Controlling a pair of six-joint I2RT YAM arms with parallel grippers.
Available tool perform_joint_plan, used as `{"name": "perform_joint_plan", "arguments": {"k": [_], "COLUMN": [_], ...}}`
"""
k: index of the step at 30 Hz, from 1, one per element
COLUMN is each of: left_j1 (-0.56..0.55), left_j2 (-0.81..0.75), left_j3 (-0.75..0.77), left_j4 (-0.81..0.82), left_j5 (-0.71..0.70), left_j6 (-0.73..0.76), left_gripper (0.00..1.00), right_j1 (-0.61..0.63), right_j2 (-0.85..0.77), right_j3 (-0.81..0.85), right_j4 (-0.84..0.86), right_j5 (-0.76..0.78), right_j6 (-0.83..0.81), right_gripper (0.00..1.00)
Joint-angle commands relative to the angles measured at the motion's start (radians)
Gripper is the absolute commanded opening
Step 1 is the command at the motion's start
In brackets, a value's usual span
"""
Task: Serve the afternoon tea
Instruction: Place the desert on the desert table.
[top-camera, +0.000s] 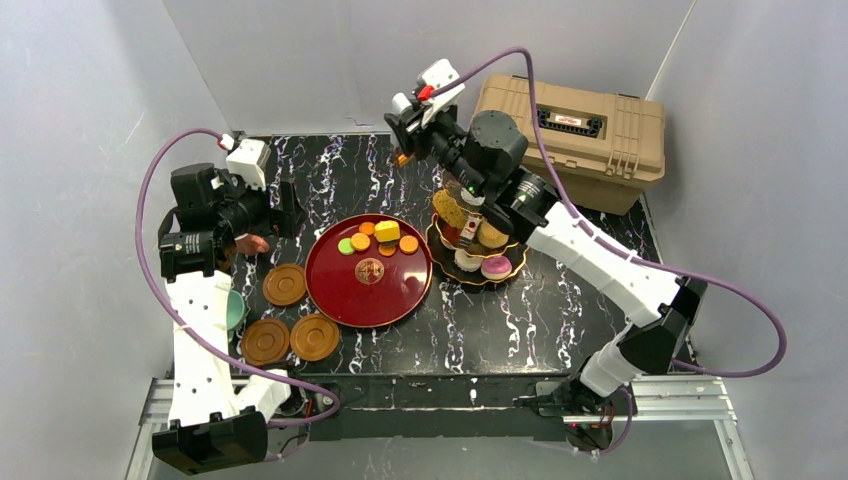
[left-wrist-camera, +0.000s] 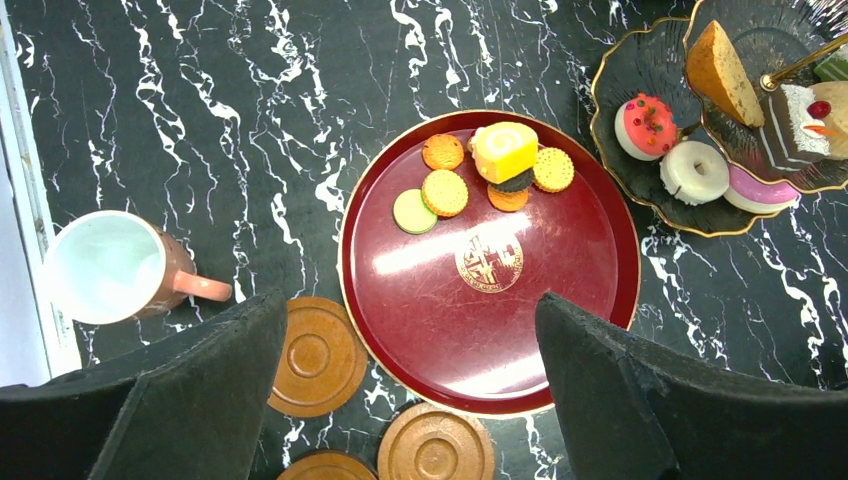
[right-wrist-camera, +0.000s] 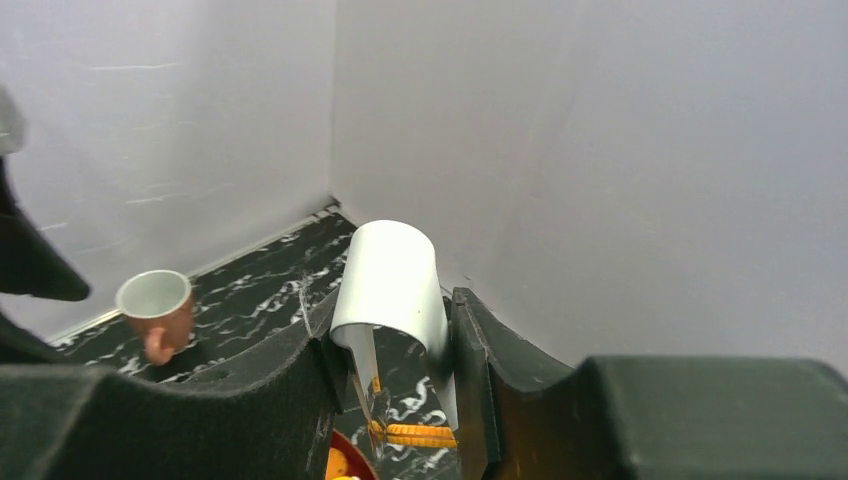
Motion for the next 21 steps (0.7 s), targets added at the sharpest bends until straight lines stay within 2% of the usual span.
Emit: {"name": "perform_joint_plan", "arguments": {"k": [1,21], "left_j1": [0.004,0.005], "left_j2": [-0.02,-0.024], "left_j3": [0.018,0.006], "left_j4": [-0.014,-0.019], "left_j5": [0.033,0.052], "left_j6": [0.003,0.01], "left_gripper": [0.91,0.88], "right_j1": [-0.028,-0.041], "right_j2": [-0.083,-0.256], "right_j3": [-0.012,-0.218], "right_j4": [0.051,0.149], "right_j5": [0.079,0.251], "right_j6": [-0.046,-0.095], "right_gripper": [0.06,0.06]}}
